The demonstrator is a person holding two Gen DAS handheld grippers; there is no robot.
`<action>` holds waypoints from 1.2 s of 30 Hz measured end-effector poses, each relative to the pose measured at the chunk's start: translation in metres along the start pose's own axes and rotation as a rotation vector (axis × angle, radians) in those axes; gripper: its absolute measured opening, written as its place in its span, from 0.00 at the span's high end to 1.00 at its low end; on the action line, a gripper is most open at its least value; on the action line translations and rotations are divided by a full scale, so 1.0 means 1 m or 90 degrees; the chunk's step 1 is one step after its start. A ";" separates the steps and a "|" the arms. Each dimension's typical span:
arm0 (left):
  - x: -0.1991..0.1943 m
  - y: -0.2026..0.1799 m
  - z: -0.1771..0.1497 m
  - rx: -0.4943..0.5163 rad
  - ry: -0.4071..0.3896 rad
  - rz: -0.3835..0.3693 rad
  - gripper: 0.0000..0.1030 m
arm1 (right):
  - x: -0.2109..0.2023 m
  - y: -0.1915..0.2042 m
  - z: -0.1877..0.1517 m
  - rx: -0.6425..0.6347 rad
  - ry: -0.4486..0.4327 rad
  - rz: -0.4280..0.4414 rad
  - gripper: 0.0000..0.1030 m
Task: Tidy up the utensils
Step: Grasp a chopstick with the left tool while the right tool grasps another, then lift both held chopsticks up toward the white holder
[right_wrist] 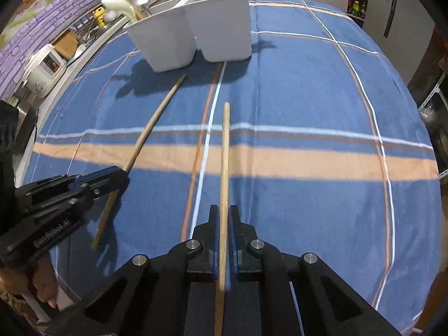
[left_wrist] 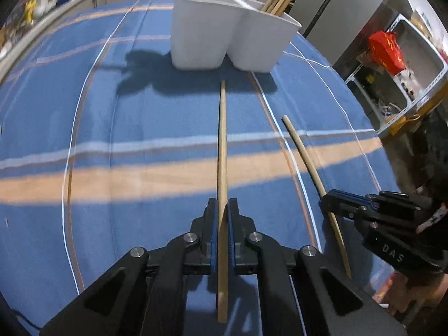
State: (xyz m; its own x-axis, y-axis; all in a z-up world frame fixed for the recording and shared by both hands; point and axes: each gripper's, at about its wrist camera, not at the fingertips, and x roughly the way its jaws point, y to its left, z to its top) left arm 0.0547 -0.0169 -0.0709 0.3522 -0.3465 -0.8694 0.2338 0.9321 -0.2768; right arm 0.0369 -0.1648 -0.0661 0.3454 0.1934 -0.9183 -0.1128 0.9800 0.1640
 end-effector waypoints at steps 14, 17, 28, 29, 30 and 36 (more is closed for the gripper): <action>-0.016 -0.012 -0.005 0.004 0.022 -0.011 0.93 | -0.004 -0.004 -0.011 -0.030 0.003 -0.022 0.91; -0.002 -0.021 0.005 0.034 0.034 0.007 0.93 | -0.001 -0.005 0.000 -0.030 0.010 -0.022 0.91; 0.013 -0.023 0.023 0.052 0.034 0.051 0.91 | 0.013 0.011 0.031 -0.082 0.041 -0.069 0.91; 0.013 -0.022 0.024 0.051 0.038 0.050 0.91 | 0.013 0.011 0.032 -0.081 0.040 -0.070 0.91; 0.013 -0.022 0.024 0.050 0.040 0.050 0.91 | 0.014 0.012 0.032 -0.079 0.039 -0.071 0.91; 0.013 -0.023 0.025 0.045 0.031 0.043 0.89 | 0.009 0.011 0.023 -0.055 -0.001 -0.068 0.90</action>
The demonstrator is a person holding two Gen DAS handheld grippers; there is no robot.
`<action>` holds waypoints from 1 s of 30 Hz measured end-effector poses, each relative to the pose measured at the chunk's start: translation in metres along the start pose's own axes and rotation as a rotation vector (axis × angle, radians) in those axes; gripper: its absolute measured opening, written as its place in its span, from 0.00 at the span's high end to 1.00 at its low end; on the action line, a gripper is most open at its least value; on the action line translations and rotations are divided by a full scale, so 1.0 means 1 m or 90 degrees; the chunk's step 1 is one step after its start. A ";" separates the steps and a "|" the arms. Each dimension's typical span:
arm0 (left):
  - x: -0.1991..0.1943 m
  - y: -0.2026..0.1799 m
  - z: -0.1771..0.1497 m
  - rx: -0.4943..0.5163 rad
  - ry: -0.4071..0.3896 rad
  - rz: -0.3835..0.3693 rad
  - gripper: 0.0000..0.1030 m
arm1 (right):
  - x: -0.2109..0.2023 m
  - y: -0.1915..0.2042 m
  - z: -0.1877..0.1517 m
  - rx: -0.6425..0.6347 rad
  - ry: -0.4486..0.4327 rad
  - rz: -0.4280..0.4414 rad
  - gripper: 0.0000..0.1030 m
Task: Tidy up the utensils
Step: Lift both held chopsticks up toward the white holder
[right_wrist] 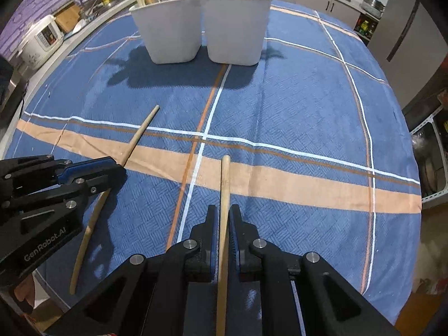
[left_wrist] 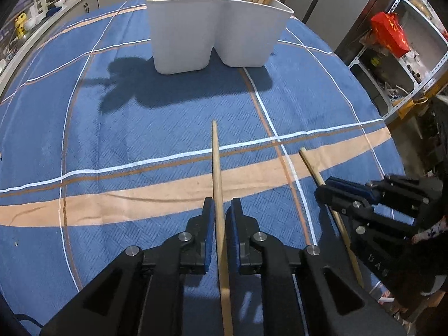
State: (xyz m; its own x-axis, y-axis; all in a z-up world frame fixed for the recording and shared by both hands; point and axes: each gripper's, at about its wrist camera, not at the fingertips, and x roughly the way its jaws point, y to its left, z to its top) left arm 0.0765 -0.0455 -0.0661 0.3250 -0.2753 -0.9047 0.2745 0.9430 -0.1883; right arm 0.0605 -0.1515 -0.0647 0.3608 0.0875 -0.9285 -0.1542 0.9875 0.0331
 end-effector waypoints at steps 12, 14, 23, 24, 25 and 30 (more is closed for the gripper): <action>-0.024 0.007 -0.003 -0.049 -0.049 -0.039 0.95 | -0.029 -0.025 -0.016 0.099 -0.120 0.097 0.93; -0.034 0.009 -0.005 -0.054 -0.064 -0.049 0.95 | -0.041 -0.028 -0.017 0.109 -0.143 0.105 0.94; -0.085 0.001 -0.019 -0.039 -0.151 -0.042 0.95 | -0.086 -0.029 -0.028 0.120 -0.215 0.112 0.94; -0.088 -0.001 -0.019 -0.037 -0.159 -0.039 0.95 | -0.088 -0.029 -0.029 0.122 -0.219 0.113 0.94; -0.093 -0.003 -0.020 -0.033 -0.168 -0.036 0.95 | -0.092 -0.030 -0.030 0.124 -0.225 0.114 0.93; -0.110 -0.009 -0.026 -0.017 -0.199 -0.032 0.95 | -0.108 -0.034 -0.035 0.138 -0.251 0.114 0.93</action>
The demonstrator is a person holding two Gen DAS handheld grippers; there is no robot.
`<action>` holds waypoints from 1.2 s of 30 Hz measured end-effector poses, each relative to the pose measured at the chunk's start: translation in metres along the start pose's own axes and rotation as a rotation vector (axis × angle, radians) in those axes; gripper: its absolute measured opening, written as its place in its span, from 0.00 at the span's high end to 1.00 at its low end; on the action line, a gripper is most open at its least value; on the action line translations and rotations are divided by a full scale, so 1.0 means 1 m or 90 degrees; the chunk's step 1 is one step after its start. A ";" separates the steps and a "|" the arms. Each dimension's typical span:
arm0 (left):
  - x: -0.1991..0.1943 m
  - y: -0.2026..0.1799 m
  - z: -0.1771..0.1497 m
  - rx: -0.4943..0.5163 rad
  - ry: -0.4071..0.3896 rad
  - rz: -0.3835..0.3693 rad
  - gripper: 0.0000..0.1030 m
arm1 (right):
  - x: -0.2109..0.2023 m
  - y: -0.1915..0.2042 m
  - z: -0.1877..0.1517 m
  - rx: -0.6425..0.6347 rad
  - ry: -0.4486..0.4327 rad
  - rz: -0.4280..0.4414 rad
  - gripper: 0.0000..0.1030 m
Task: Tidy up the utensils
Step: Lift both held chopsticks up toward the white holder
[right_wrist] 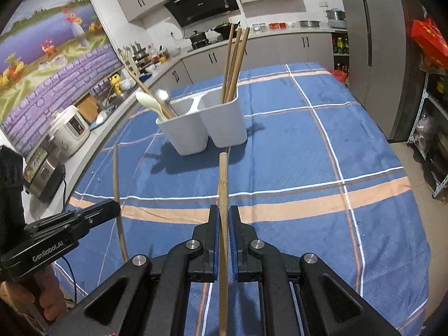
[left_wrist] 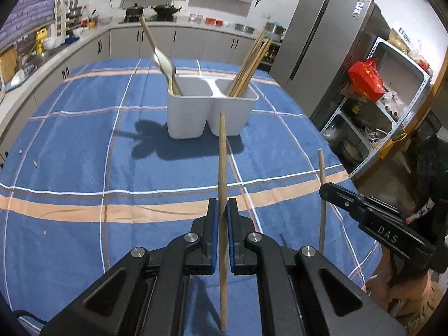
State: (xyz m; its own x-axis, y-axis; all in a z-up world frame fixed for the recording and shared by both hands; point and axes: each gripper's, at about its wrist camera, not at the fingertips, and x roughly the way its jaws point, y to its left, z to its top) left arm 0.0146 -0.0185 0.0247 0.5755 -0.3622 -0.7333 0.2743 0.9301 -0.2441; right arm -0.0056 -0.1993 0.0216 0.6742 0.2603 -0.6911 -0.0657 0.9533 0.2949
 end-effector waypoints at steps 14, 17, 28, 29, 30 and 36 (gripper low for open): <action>-0.034 -0.009 -0.002 0.002 -0.043 -0.028 0.95 | -0.033 0.009 0.004 -0.002 -0.053 0.014 0.93; -0.040 -0.014 0.000 0.012 -0.054 -0.030 0.95 | -0.036 0.011 0.006 -0.005 -0.059 0.015 0.93; -0.064 -0.020 0.014 0.024 -0.101 -0.031 0.96 | -0.053 0.011 0.018 -0.003 -0.099 0.017 0.94; -0.066 -0.019 0.016 0.025 -0.105 -0.031 0.96 | -0.054 0.011 0.021 -0.003 -0.104 0.016 0.94; -0.067 -0.019 0.017 0.025 -0.109 -0.030 0.96 | -0.055 0.010 0.023 -0.003 -0.107 0.017 0.93; -0.078 -0.013 0.035 0.026 -0.136 -0.023 1.00 | -0.059 0.011 0.041 -0.007 -0.128 0.016 0.94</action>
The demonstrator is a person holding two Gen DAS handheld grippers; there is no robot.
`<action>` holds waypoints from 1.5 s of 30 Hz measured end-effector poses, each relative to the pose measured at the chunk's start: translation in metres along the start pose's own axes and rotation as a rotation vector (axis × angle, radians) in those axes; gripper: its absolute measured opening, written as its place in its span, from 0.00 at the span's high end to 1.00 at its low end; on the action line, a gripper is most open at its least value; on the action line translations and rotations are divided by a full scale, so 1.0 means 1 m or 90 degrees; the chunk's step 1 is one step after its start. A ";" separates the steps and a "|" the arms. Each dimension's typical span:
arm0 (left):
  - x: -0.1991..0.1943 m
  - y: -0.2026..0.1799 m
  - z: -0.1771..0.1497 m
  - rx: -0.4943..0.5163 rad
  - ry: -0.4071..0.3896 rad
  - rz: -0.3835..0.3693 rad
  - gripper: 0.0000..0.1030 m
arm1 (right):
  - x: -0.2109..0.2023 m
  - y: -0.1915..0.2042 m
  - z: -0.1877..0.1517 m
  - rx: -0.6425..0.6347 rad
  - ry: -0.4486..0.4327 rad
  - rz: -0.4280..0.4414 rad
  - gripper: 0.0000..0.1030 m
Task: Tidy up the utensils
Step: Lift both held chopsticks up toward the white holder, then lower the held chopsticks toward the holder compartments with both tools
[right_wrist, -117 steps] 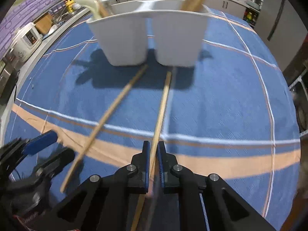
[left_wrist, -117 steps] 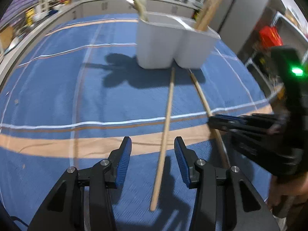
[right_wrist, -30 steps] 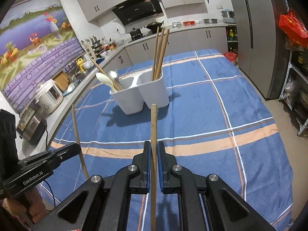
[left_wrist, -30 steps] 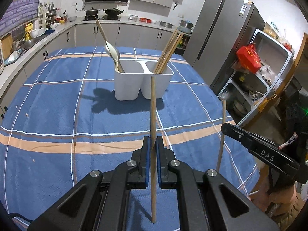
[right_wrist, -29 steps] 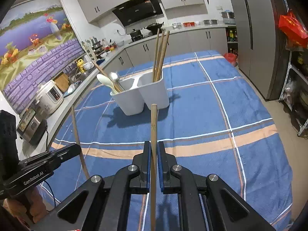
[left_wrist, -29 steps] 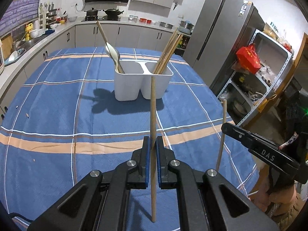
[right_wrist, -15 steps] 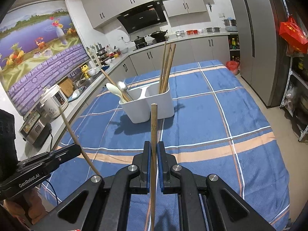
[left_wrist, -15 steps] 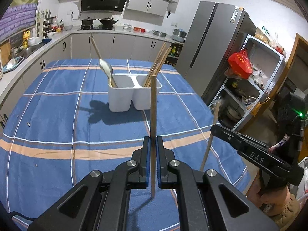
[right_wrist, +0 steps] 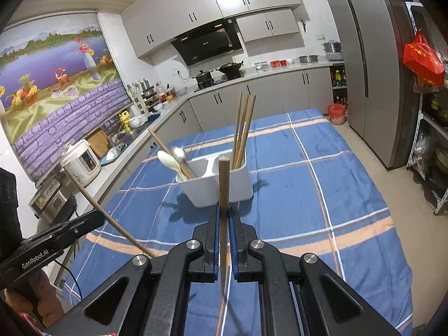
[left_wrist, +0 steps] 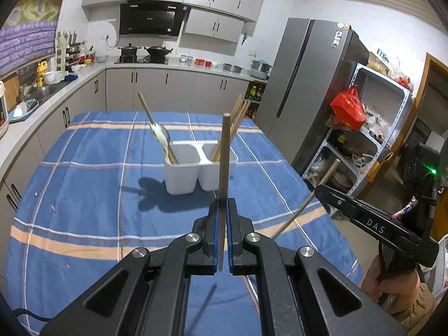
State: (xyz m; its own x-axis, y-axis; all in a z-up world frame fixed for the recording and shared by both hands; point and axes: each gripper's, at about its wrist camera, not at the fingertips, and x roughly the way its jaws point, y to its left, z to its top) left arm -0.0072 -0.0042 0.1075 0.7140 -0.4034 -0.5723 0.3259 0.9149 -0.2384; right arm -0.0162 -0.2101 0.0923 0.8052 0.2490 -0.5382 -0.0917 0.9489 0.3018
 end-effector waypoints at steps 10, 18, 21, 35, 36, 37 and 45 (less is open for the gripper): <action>0.006 0.019 0.022 -0.008 -0.020 0.030 1.00 | 0.015 0.011 0.015 -0.016 -0.004 0.000 0.94; 0.092 0.070 -0.003 -0.075 0.134 0.064 0.98 | 0.031 -0.002 0.016 0.023 0.019 0.002 0.94; 0.131 0.092 -0.015 -0.081 0.188 0.100 0.85 | 0.035 -0.006 0.016 0.034 0.027 0.001 0.94; 0.226 0.115 -0.027 -0.022 0.278 0.142 0.93 | 0.049 -0.015 0.023 0.064 0.044 -0.011 0.94; 0.226 0.118 -0.027 -0.034 0.279 0.133 0.94 | 0.049 -0.015 0.023 0.063 0.044 -0.011 0.94; 0.224 0.120 -0.028 -0.043 0.276 0.129 0.94 | 0.049 -0.014 0.024 0.063 0.044 -0.012 0.94; 0.164 0.122 -0.023 -0.087 0.199 0.094 0.94 | 0.048 -0.009 0.023 0.058 0.039 -0.003 0.94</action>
State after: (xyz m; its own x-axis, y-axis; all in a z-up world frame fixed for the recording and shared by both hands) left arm 0.1349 0.0414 -0.0337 0.5157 -0.2623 -0.8156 0.1327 0.9650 -0.2264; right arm 0.0370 -0.2109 0.0817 0.7676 0.2580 -0.5867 -0.0313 0.9294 0.3677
